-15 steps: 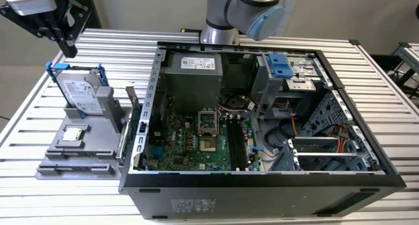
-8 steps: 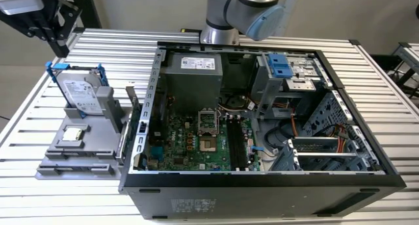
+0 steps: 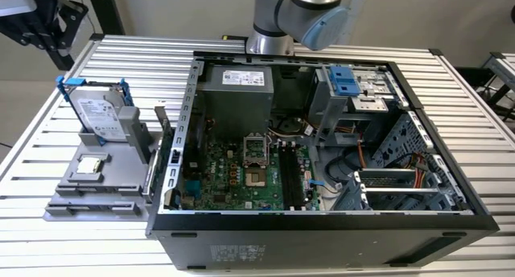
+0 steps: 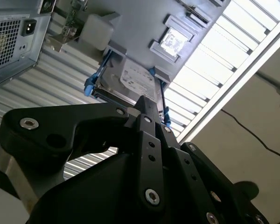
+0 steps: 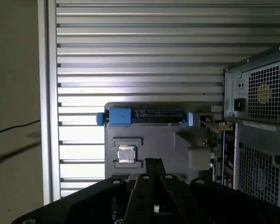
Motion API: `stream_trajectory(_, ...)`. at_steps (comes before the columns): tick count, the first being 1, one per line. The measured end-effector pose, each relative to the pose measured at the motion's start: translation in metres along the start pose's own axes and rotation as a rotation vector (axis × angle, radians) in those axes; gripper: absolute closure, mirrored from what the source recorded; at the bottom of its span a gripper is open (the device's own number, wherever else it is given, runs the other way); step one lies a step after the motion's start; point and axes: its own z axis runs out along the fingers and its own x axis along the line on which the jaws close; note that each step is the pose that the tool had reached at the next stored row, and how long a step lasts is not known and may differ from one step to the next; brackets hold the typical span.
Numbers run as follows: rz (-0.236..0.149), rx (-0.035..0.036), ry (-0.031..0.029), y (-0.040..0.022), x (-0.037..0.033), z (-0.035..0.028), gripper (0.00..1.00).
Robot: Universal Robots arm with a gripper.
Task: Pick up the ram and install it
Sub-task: 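Reach for the ram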
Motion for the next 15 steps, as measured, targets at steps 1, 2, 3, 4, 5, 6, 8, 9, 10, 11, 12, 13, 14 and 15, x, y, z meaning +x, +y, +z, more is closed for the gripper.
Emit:
stream_trajectory(1, 0.0, 0.0, 0.0, 0.0, 0.0017, 0.0, 1.0)
stream_trajectory(2, 0.0, 0.0, -0.0001, -0.0001, 0.0027, 0.0, 1.0)
stream_trajectory(3, 0.0, -0.0001, 0.0, -0.0001, 0.0027, 0.0, 1.0)
stream_trajectory(4, 0.0, 0.0, 0.0, -0.0001, 0.0028, 0.0, 1.0)
stream_trajectory(5, 0.0, -0.0001, 0.0, -0.0001, 0.0028, 0.0, 1.0)
stream_trajectory(6, 0.0, -0.0001, 0.0, -0.0001, 0.0028, 0.0, 1.0)
stream_trajectory(8, 0.0, -0.0001, 0.0, -0.0011, 0.0029, -0.0001, 1.0)
stream_trajectory(9, 0.001, -0.0001, -0.0001, -0.0022, 0.0028, -0.0001, 1.0)
stream_trajectory(10, 0.002, 0.0, -0.0001, -0.0036, 0.0028, -0.0002, 1.0)
stream_trajectory(11, 0.003, -0.0001, -0.0002, -0.0052, 0.0027, -0.0002, 1.0)
stream_trajectory(12, 0.003, 0.0, -0.0003, -0.0069, 0.0027, -0.0002, 1.0)
stream_trajectory(13, 0.004, 0.0001, -0.0002, -0.0086, 0.0026, -0.0003, 1.0)
stream_trajectory(14, 0.005, 0.0, -0.0003, -0.0104, 0.0026, -0.0004, 1.0)
stream_trajectory(15, 0.006, 0.0001, -0.0004, -0.0124, 0.0026, -0.0004, 1.0)
